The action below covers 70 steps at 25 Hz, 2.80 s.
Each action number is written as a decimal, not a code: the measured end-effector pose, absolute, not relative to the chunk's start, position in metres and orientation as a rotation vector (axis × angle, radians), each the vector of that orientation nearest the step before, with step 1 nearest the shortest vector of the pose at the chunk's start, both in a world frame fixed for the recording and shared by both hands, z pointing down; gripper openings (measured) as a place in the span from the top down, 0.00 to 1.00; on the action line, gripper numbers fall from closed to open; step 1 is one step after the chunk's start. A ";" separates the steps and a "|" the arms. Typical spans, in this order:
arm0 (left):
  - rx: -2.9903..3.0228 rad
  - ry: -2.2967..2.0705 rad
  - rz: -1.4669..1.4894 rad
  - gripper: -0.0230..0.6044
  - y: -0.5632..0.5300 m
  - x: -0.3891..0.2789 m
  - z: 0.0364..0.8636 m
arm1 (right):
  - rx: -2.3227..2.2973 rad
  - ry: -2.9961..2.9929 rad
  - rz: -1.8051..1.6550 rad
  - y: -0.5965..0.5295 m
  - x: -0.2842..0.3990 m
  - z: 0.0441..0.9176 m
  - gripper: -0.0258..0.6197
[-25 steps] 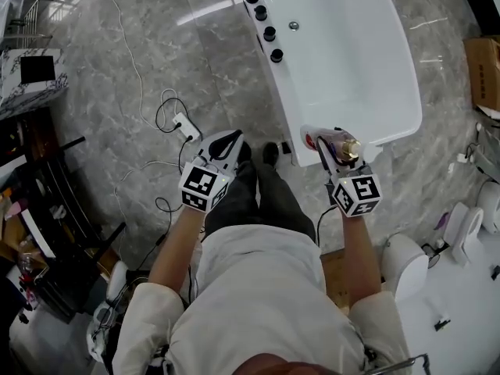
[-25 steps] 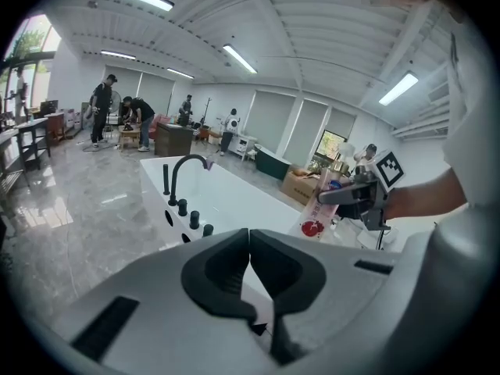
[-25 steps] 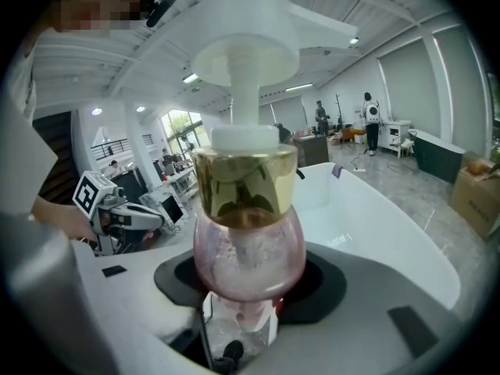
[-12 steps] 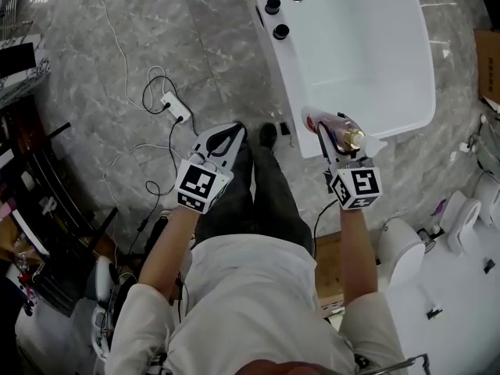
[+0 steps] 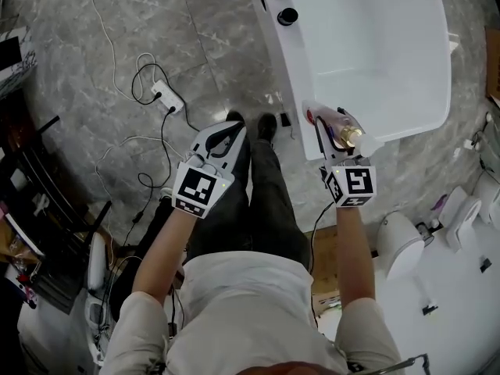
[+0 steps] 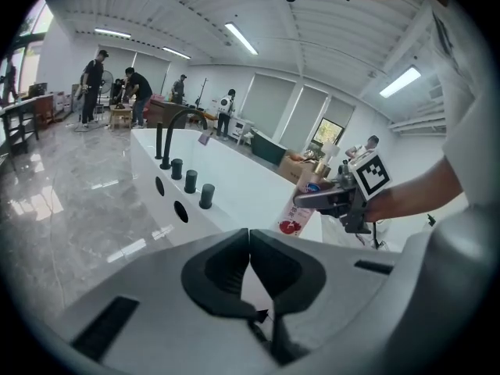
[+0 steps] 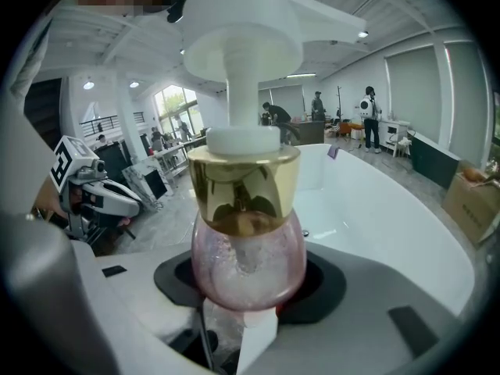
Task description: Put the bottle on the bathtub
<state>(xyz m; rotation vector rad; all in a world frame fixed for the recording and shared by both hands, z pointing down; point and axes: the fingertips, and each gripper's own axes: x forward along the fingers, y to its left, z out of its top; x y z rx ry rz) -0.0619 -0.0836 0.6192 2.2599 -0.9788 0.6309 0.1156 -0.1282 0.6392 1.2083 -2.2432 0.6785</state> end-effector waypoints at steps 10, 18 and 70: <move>2.237 -0.943 0.646 0.95 -0.083 -0.055 0.675 | 1.228 -2.197 0.635 -0.134 0.119 0.696 0.60; 2.215 -0.944 0.633 0.95 -0.084 -0.048 0.701 | 1.266 -2.183 0.610 -0.139 0.123 0.723 0.60; 2.089 -0.996 0.641 0.95 -0.074 -0.052 0.747 | 1.281 -2.273 0.441 -0.131 0.106 0.736 0.52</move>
